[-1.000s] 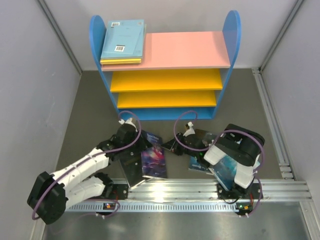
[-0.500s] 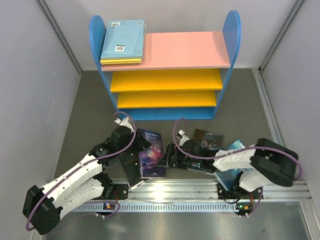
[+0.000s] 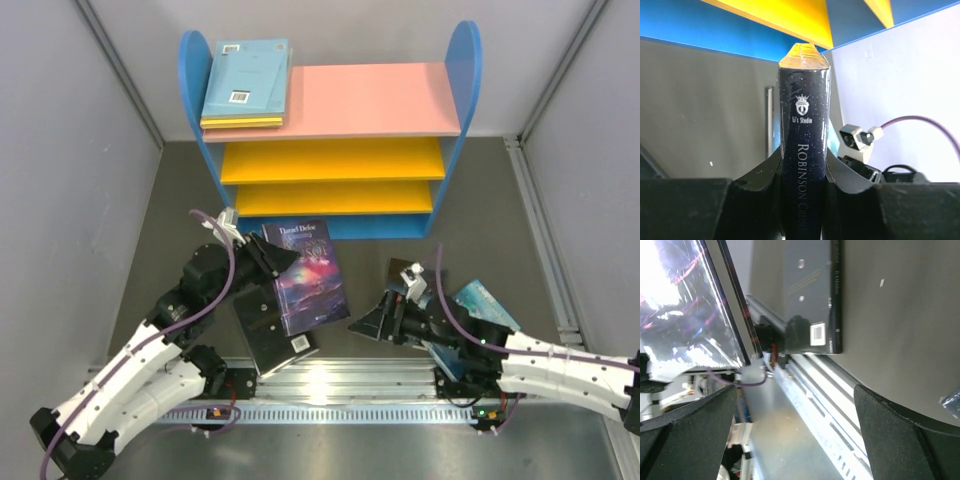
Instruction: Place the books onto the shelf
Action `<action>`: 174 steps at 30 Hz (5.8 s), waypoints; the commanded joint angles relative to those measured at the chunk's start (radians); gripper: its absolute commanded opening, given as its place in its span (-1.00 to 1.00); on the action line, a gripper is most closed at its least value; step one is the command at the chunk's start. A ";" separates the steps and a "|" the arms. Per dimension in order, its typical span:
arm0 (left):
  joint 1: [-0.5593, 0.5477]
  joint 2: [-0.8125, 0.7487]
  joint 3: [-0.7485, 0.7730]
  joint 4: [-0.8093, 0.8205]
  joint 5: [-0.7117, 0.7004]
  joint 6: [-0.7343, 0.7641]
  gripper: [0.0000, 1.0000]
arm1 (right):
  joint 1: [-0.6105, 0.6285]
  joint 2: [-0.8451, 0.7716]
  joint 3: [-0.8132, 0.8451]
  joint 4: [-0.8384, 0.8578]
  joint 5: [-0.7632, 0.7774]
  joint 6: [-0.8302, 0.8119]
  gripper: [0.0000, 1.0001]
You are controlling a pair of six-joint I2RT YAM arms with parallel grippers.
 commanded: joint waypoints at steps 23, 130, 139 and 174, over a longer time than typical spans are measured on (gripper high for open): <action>0.001 -0.094 -0.020 0.288 0.077 -0.195 -1.00 | 0.016 0.132 -0.089 0.817 -0.054 0.175 0.61; 0.001 0.046 -0.634 0.681 0.059 0.051 0.96 | -1.030 0.310 1.057 -0.193 -0.216 0.058 -1.00; 0.003 0.038 -0.638 0.681 0.062 0.051 0.96 | -0.929 0.371 1.053 -0.195 -0.035 0.136 -1.00; 0.001 -0.028 -0.643 0.612 0.045 0.055 0.96 | -0.921 0.264 0.843 -0.195 -0.048 0.175 0.91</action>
